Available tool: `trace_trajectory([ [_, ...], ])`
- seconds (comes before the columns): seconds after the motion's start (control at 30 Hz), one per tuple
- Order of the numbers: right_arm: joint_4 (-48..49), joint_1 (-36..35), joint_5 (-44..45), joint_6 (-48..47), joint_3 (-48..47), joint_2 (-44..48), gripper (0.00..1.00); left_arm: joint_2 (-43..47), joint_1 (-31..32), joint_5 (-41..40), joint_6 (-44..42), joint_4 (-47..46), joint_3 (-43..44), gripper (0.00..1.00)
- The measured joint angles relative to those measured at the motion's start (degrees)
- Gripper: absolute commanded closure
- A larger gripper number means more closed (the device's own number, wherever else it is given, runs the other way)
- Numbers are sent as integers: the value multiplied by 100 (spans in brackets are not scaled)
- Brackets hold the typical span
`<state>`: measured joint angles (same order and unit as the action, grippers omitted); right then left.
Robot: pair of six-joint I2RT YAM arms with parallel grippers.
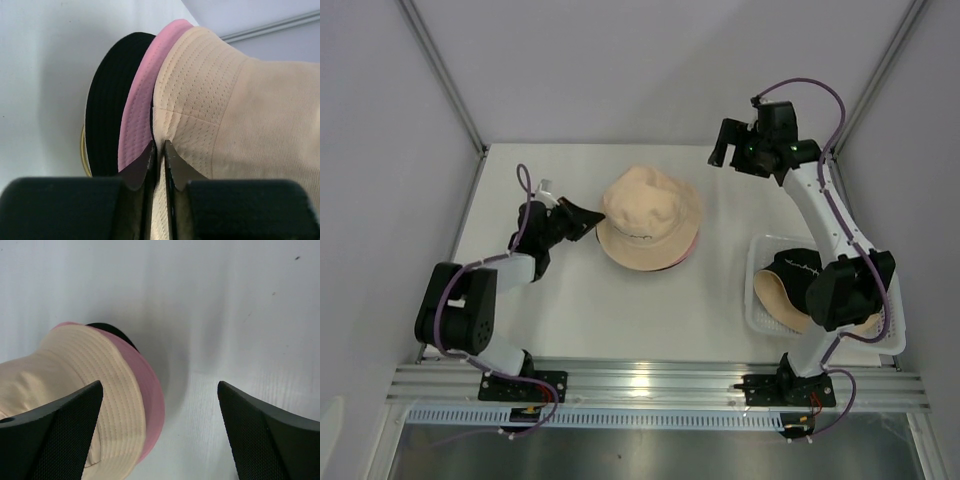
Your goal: Stack the hats
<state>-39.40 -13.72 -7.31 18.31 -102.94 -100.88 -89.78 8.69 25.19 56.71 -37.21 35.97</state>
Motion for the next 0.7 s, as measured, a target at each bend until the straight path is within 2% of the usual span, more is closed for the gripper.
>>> trace_trajectory([
  [0.03, -28, 37, 48, -7, 0, 42, 1, 90, 0, 0, -44, 107, 7, 73],
  [0.07, -48, 109, 94, -20, 33, 114, 0, 225, 0, -7, -120, 284, 26, 62],
  [0.1, -96, 214, 155, -39, 87, 210, 0, 367, -9, -15, -201, 472, 55, 57],
  [0.13, -164, 341, 221, -46, 166, 339, 1, 553, -13, -26, -269, 695, 107, 45],
  [0.23, -358, 831, 411, -55, 533, 907, 0, 1029, -52, -103, -463, 1250, 297, 29],
  [0.27, -431, 1014, 459, -55, 688, 1163, 1, 1207, -81, -114, -538, 1451, 385, 18],
  [0.37, -660, 1526, 664, -39, 1193, 1971, 1, 1692, -229, -203, -728, 1941, 616, 5],
  [0.53, -929, 1851, 1051, 4, 2162, 3112, 1, 2610, -520, -476, -1172, 2916, 1040, 1],
  [0.7, -901, 2446, 1152, 197, 3499, 3504, 5, 3401, -549, -643, -1657, 3801, 1631, 1],
])
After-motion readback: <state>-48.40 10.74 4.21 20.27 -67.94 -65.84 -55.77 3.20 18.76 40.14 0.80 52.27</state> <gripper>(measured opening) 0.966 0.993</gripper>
